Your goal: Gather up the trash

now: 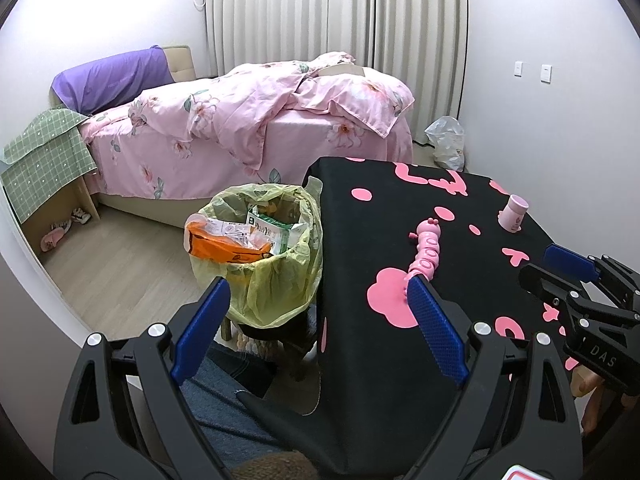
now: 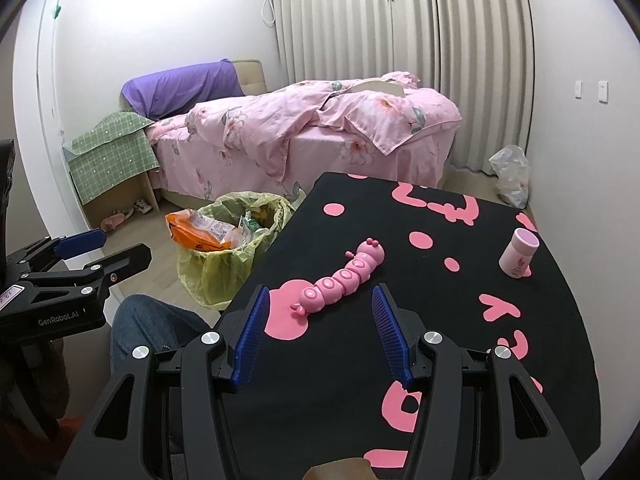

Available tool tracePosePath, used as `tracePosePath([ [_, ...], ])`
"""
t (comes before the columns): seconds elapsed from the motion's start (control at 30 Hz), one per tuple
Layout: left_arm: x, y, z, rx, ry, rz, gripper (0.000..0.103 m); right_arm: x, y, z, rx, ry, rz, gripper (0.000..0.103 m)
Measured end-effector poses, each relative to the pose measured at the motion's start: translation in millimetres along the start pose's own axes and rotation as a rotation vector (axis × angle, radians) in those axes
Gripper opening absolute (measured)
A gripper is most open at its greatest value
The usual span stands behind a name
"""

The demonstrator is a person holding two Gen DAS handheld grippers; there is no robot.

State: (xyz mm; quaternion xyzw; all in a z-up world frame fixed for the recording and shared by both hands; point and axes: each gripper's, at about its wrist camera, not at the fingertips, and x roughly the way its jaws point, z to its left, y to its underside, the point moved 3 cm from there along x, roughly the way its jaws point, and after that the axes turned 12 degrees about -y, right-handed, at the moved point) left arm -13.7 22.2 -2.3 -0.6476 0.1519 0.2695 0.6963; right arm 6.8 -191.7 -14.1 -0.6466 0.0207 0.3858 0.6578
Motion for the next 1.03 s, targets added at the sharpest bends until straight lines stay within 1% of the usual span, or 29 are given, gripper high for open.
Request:
tracePosePath([
  [0.5,-7,-5,-3,0.019,0.012,-0.016,0.086,-5,0,-2,0.003,-0.002,-0.007,0.051],
  [0.73,-11,-5,-9,0.032,0.031,-0.026,0.086,-5,0,-1,0.003,-0.002,-0.005,0.051],
  [0.83,-5,-4,-12,0.025,0.064,0.006,0.086,-6,-4,-6,-0.021,0.005,-0.005,0.051],
  [0.9,14,-4,-21,0.002,0.131,0.071,0.086,-8,-13,-28,0.020,-0.021,-0.022,0.051],
  [0.93,21,-3,-26,0.001,0.154,0.091,0.086,-5,-16,-45,0.039,-0.022,-0.016,0.051],
  [0.97,36,-1,-39,0.008,0.195,0.131,0.086,-1,-17,-57,0.044,-0.007,0.001,0.051],
  [1.03,56,2,-61,0.036,0.217,0.165,0.086,19,-13,-90,0.027,0.064,0.087,0.051],
])
